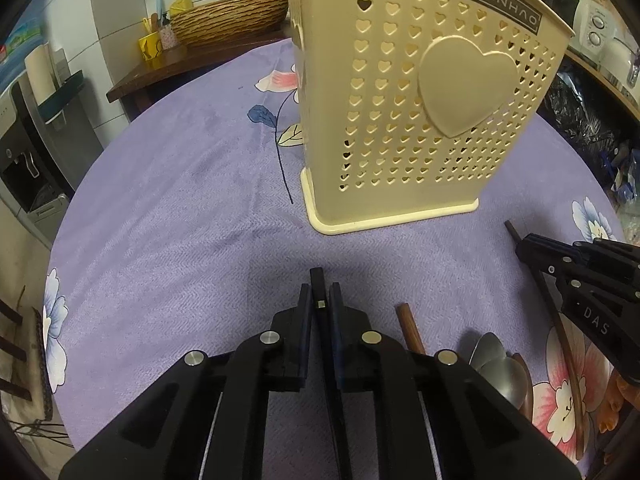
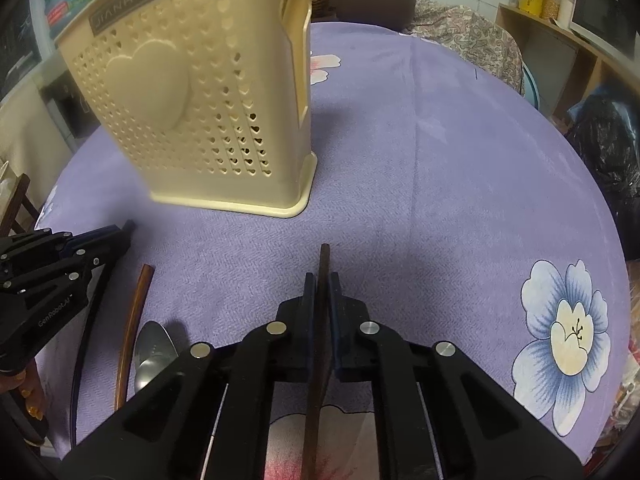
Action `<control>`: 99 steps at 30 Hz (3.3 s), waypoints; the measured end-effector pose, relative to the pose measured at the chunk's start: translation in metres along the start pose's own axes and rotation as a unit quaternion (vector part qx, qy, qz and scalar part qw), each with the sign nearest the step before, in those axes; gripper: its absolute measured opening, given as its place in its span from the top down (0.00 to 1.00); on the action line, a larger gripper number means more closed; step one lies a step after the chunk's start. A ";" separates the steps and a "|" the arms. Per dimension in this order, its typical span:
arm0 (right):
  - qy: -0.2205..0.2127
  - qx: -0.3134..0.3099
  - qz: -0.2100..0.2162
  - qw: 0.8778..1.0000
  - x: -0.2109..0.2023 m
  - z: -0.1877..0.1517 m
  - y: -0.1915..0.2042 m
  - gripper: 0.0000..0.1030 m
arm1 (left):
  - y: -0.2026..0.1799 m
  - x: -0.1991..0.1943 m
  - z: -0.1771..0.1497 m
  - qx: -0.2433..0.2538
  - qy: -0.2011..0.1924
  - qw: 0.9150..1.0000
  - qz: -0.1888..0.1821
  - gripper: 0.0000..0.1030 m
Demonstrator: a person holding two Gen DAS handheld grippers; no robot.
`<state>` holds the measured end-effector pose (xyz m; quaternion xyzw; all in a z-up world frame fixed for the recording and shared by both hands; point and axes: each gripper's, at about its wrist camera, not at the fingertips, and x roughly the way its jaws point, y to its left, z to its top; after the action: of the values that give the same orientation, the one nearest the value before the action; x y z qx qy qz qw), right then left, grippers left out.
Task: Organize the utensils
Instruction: 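Lift both held chopsticks and lower them into the cream caddy, then open both tools to release the chopsticks into the caddy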
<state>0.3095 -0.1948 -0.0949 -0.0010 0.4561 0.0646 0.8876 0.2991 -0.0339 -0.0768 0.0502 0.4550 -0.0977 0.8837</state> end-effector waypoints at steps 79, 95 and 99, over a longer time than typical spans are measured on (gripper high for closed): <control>-0.226 0.018 0.066 0.972 -0.181 0.145 -0.004 0.94 | 0.013 -0.154 0.127 -0.035 -0.212 0.976 -0.025 0.92; -0.261 0.026 0.059 0.963 -0.181 0.118 -0.013 0.37 | 0.017 -0.169 0.103 -0.005 -0.250 0.968 0.013 0.37; -0.276 0.029 0.068 0.958 -0.194 0.100 -0.016 0.22 | 0.022 -0.183 0.084 -0.007 -0.268 0.963 0.033 0.13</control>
<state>0.2810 -0.2267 0.1195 0.0740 0.1939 0.1096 0.9721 0.2668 -0.0039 0.1212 0.0313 0.2006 -0.0753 0.9763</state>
